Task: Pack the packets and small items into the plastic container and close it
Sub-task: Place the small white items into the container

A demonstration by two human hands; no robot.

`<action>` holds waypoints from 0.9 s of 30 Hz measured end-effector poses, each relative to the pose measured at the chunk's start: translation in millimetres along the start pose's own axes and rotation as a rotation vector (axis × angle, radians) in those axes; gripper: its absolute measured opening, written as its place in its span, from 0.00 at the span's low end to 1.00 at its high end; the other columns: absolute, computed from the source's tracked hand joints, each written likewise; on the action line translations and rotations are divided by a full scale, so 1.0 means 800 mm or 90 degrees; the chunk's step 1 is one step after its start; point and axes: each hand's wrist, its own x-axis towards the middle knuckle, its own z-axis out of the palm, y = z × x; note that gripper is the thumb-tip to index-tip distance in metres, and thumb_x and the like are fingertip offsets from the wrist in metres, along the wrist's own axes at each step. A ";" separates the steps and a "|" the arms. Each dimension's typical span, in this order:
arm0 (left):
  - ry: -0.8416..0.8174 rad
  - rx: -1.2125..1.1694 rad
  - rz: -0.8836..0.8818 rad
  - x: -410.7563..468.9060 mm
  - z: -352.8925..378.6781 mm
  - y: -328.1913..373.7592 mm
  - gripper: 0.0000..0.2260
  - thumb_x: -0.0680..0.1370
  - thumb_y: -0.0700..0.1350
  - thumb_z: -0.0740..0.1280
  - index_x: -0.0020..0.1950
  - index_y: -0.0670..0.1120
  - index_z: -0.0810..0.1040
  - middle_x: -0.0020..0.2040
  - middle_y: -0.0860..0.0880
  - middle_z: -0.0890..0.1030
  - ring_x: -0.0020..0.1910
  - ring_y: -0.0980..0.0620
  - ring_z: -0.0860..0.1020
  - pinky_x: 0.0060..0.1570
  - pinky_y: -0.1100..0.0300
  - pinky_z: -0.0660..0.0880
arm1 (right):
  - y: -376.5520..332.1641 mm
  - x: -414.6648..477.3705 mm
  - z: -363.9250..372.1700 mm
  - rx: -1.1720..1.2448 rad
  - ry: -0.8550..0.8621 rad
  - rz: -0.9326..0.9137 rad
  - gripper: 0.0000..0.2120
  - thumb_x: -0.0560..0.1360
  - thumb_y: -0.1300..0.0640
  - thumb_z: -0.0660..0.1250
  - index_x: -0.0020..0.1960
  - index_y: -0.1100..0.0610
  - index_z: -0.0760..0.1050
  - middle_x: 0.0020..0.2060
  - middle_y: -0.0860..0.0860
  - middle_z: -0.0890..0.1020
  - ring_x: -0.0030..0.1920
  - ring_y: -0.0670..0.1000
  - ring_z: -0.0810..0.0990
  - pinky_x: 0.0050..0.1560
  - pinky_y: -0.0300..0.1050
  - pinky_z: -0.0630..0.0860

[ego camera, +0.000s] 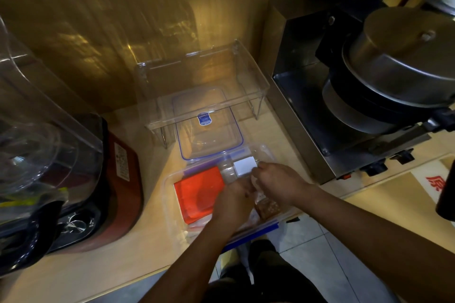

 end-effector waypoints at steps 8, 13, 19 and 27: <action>0.111 0.295 0.000 -0.008 -0.033 -0.033 0.22 0.76 0.55 0.61 0.67 0.49 0.68 0.66 0.46 0.72 0.65 0.46 0.68 0.65 0.52 0.62 | -0.019 0.023 0.005 0.155 0.020 0.182 0.17 0.75 0.58 0.63 0.61 0.63 0.68 0.58 0.60 0.77 0.58 0.58 0.76 0.56 0.50 0.74; 0.002 0.414 -0.089 -0.025 -0.026 -0.064 0.39 0.74 0.63 0.62 0.77 0.53 0.44 0.78 0.48 0.49 0.77 0.45 0.48 0.73 0.37 0.49 | -0.020 0.036 0.014 0.193 -0.045 0.209 0.23 0.72 0.59 0.67 0.64 0.65 0.66 0.61 0.62 0.74 0.62 0.61 0.74 0.60 0.50 0.71; -0.063 0.400 -0.065 -0.025 -0.040 -0.074 0.37 0.78 0.52 0.63 0.77 0.54 0.41 0.79 0.50 0.44 0.77 0.45 0.42 0.72 0.34 0.47 | -0.018 0.042 0.020 0.238 -0.039 0.139 0.17 0.72 0.60 0.66 0.59 0.64 0.70 0.59 0.61 0.72 0.61 0.60 0.73 0.59 0.49 0.71; -0.083 0.378 -0.051 -0.029 -0.046 -0.080 0.37 0.77 0.53 0.63 0.76 0.57 0.39 0.79 0.51 0.41 0.77 0.45 0.38 0.72 0.37 0.42 | -0.012 0.046 0.011 0.153 -0.071 0.037 0.18 0.72 0.60 0.64 0.61 0.61 0.71 0.60 0.58 0.74 0.60 0.59 0.74 0.60 0.50 0.71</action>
